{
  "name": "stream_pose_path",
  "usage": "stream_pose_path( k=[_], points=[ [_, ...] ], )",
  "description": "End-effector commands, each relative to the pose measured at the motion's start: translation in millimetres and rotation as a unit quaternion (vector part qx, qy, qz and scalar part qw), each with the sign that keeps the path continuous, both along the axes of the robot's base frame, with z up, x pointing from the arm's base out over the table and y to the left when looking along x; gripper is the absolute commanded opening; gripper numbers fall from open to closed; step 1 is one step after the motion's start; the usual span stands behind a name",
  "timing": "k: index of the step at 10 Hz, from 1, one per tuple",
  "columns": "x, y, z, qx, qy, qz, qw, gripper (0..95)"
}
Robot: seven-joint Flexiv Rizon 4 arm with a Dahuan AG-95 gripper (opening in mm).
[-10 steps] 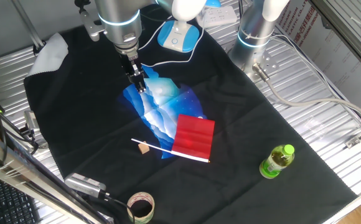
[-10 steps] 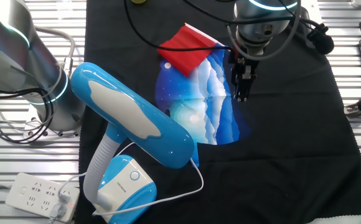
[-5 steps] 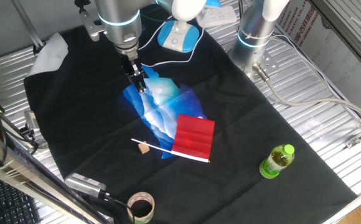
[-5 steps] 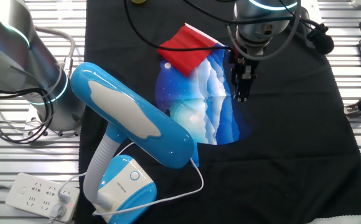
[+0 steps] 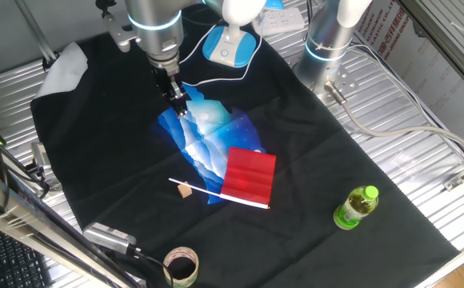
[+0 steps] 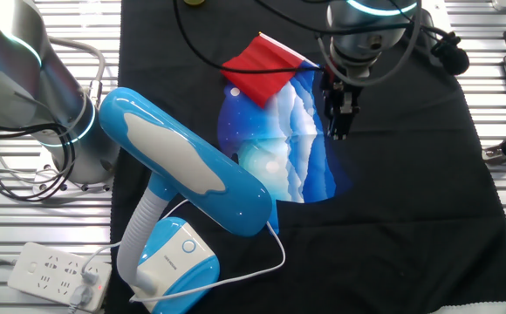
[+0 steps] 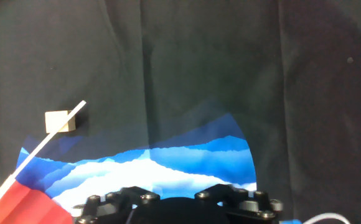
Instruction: Wave the flag
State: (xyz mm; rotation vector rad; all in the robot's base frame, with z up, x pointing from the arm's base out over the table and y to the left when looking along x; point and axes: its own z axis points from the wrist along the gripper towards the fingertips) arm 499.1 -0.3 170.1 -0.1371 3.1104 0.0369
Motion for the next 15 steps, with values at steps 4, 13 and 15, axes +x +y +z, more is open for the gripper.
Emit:
stream_pose_path(
  k=[4, 13, 15],
  points=[
    [0.9, 0.4, 0.0, 0.003, -0.003, 0.004, 1.0000, 0.0],
    [1.8, 5.4, -2.5, 0.004, -0.007, -0.010, 0.9999, 0.0],
    [3.9, 19.4, -9.1, 0.005, -0.014, -0.035, 0.9993, 0.0]
  ],
)
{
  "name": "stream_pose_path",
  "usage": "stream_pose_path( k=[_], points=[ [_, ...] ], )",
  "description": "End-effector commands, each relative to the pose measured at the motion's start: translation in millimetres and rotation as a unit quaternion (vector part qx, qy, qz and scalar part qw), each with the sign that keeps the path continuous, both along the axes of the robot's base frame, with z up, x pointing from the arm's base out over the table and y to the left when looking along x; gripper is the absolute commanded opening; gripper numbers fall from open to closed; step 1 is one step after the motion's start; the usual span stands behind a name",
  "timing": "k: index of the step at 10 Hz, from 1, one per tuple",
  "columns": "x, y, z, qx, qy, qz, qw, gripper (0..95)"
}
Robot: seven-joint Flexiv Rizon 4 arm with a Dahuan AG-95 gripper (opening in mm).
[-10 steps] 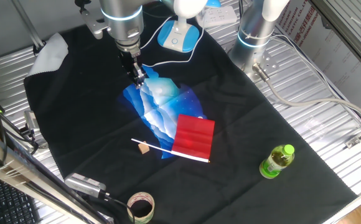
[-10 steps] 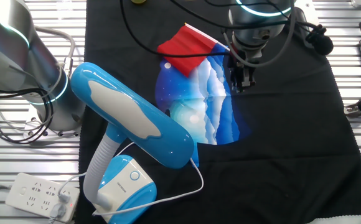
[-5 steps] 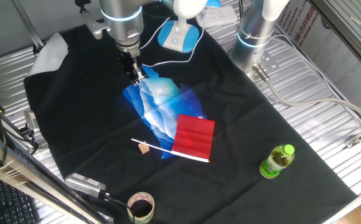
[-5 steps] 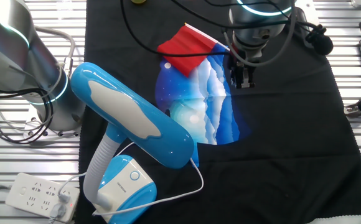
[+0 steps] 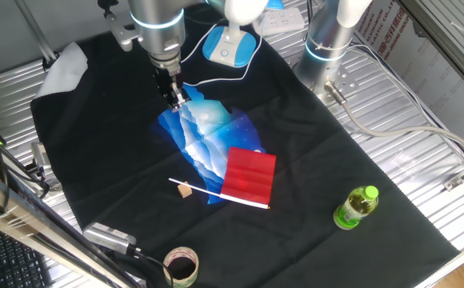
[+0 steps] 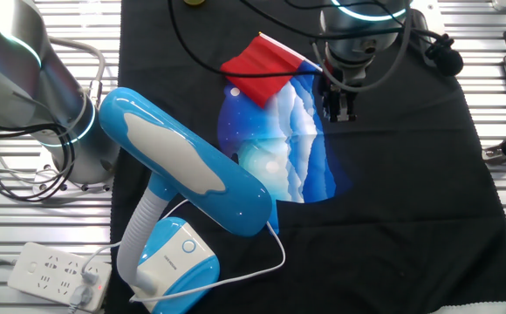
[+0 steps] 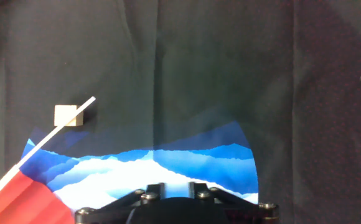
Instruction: Wave the flag
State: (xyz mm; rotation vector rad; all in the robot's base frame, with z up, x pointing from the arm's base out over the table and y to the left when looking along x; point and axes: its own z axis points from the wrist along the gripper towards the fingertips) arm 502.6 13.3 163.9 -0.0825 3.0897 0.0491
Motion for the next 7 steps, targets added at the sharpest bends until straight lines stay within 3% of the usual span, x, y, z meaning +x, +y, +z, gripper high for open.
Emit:
stream_pose_path(
  k=[1, 4, 7],
  points=[
    [1.1, 14.1, -6.6, 0.001, -0.007, -0.032, 0.9995, 0.0],
    [3.9, 22.3, -18.6, 0.003, -0.019, -0.059, 0.9980, 0.0],
    [5.2, 22.9, -23.8, 0.004, -0.021, -0.070, 0.9973, 0.0]
  ],
)
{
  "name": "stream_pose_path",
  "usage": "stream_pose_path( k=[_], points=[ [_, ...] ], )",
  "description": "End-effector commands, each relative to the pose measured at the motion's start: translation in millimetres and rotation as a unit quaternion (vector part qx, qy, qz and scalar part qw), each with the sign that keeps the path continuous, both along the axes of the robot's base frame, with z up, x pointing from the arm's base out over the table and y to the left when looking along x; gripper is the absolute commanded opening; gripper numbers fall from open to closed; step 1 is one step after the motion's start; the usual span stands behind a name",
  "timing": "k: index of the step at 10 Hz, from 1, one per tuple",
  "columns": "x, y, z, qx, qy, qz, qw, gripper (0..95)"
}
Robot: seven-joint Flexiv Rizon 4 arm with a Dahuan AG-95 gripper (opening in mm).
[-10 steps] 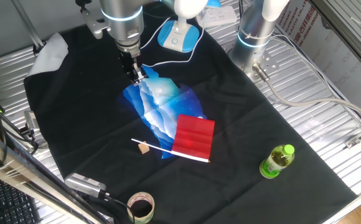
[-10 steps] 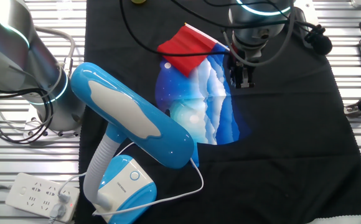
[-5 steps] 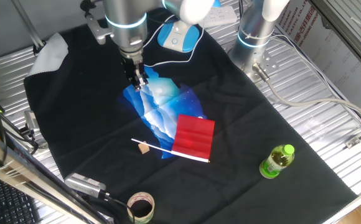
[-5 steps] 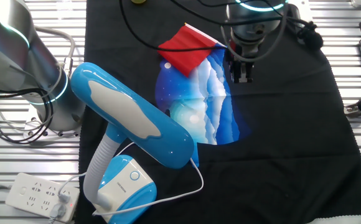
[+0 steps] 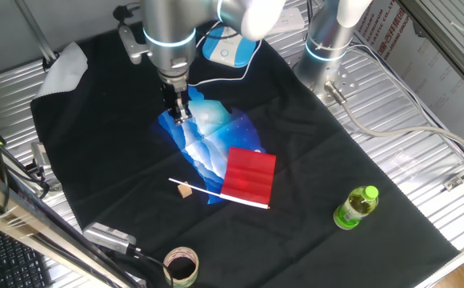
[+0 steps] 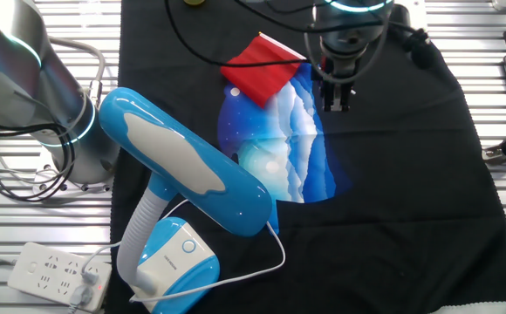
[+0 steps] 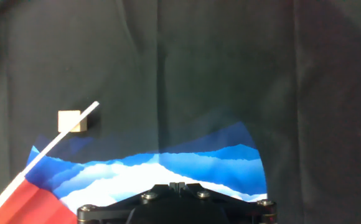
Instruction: Wave the flag
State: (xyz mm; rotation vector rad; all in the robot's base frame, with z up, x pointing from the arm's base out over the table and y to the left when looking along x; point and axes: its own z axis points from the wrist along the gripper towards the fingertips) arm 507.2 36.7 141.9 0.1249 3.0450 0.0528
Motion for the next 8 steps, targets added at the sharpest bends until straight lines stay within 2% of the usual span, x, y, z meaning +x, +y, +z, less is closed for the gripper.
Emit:
stream_pose_path(
  k=[1, 3, 8],
  points=[
    [2.1, -0.3, -6.8, 0.001, -0.004, -0.005, 1.0000, 0.0],
    [4.4, 5.8, -18.7, 0.001, -0.011, -0.015, 0.9998, 0.0],
    [16.7, 36.9, -22.0, -0.009, -0.010, -0.046, 0.9989, 0.0]
  ],
)
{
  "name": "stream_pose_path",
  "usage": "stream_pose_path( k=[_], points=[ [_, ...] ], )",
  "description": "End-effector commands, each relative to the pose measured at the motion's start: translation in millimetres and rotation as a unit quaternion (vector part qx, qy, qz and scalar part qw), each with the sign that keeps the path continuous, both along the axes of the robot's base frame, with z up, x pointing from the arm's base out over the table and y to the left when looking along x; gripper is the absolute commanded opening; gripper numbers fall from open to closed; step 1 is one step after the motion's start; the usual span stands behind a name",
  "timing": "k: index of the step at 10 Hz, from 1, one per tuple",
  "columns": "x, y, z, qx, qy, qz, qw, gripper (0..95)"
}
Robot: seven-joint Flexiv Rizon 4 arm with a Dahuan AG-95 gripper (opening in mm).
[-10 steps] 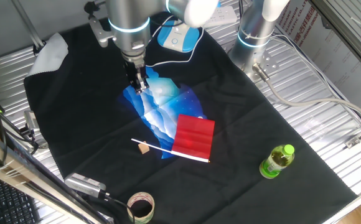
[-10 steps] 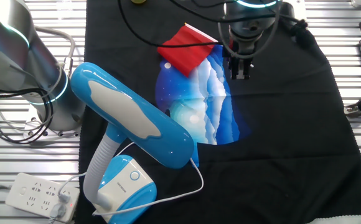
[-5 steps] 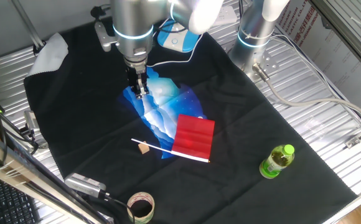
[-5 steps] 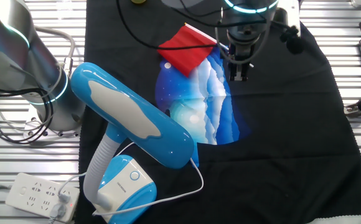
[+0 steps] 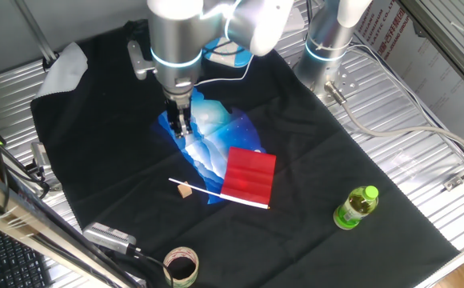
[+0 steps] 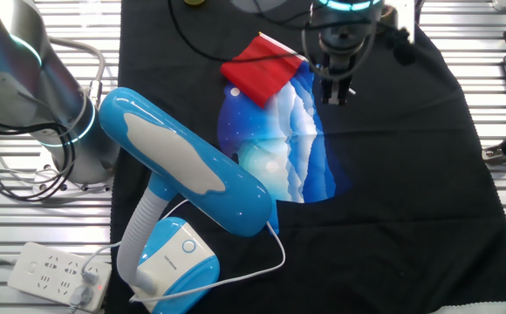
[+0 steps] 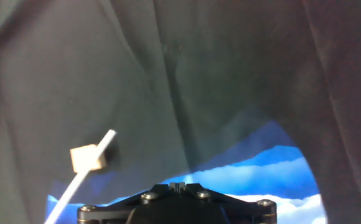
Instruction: Wave the flag
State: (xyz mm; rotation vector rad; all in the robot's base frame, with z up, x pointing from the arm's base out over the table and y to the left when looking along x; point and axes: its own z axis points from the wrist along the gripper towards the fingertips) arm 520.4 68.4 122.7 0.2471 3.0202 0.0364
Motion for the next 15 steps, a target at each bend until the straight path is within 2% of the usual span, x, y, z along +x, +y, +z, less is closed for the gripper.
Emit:
stream_pose_path(
  k=[1, 6, 9, 13, 15],
  points=[
    [5.0, 10.1, -4.8, -0.006, -0.003, -0.009, 0.9999, 0.0],
    [5.1, 18.2, -11.9, -0.001, -0.011, -0.002, 0.9999, 0.0],
    [5.1, 18.2, -11.9, -0.002, -0.008, -0.001, 1.0000, 0.0],
    [5.1, 18.2, -11.9, -0.001, -0.006, -0.025, 0.9997, 0.0],
    [5.1, 18.2, -11.9, 0.008, -0.008, -0.033, 0.9994, 0.0]
  ],
)
